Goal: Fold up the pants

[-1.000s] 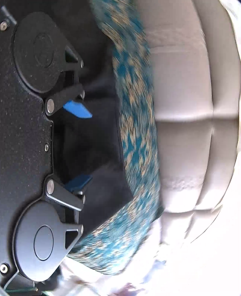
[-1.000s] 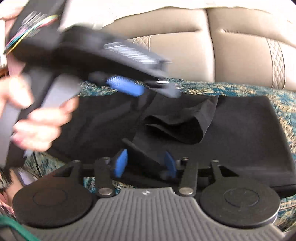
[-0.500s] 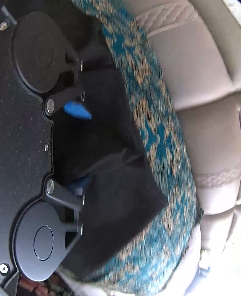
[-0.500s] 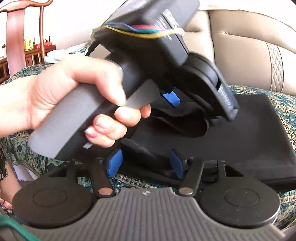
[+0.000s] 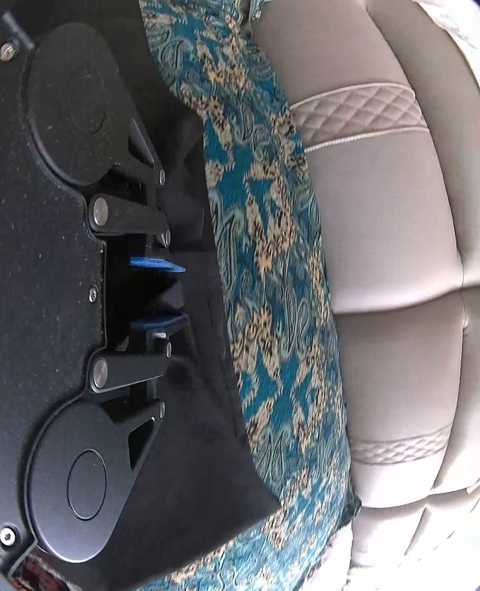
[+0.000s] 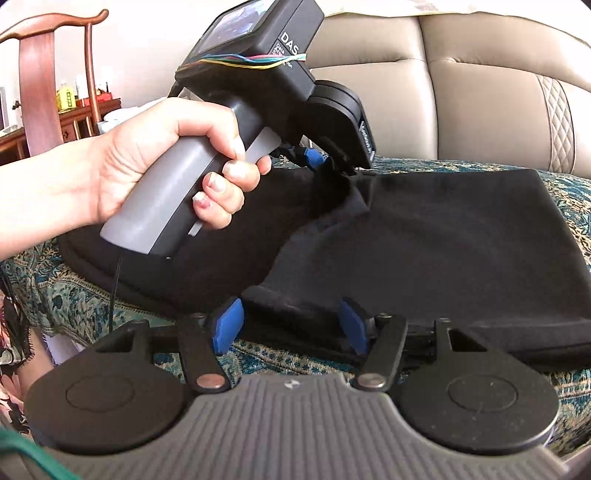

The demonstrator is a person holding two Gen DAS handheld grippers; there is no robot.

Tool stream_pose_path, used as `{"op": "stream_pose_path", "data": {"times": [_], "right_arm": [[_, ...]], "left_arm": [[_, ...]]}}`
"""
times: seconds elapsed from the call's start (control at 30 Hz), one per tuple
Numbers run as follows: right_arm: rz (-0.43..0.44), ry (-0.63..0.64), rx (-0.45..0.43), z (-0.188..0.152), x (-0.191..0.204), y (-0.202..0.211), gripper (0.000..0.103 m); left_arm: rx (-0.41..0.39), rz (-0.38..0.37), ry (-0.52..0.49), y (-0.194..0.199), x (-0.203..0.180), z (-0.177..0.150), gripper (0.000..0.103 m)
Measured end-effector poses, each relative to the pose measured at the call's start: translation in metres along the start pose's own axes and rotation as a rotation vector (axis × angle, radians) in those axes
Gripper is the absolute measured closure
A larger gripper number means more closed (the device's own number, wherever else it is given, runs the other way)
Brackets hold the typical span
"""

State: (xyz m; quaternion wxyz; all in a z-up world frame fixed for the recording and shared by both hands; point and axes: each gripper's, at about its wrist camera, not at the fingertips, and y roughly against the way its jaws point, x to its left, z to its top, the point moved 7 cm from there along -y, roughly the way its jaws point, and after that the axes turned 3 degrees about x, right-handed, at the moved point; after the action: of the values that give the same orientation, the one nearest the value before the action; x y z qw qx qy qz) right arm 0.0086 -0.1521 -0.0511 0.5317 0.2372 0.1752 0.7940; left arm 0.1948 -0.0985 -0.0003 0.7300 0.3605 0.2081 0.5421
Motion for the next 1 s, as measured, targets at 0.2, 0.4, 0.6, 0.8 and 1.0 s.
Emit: {"op": "stream_pose_path", "data": {"times": [0.2, 0.4, 0.6, 0.8, 1.0], "right_arm": [[-0.001, 0.008, -0.016, 0.001, -0.008, 0.007, 0.03], [-0.078, -0.029, -0.086, 0.008, -0.026, 0.021, 0.027], [-0.173, 0.023, -0.089, 0.006, -0.035, 0.021, 0.024], [-0.098, 0.103, -0.044, -0.006, -0.007, 0.01, 0.022], [-0.095, 0.132, -0.006, -0.009, 0.013, -0.012, 0.09]], "left_arm": [[-0.009, 0.082, 0.079, 0.001, 0.035, 0.01, 0.078], [-0.074, 0.001, 0.108, 0.029, 0.051, 0.014, 0.075], [-0.058, -0.156, 0.024, 0.037, 0.021, 0.0, 0.049], [0.039, -0.099, 0.015, -0.001, 0.008, -0.019, 0.075], [-0.02, -0.063, 0.053, -0.003, 0.018, -0.011, 0.093]]}}
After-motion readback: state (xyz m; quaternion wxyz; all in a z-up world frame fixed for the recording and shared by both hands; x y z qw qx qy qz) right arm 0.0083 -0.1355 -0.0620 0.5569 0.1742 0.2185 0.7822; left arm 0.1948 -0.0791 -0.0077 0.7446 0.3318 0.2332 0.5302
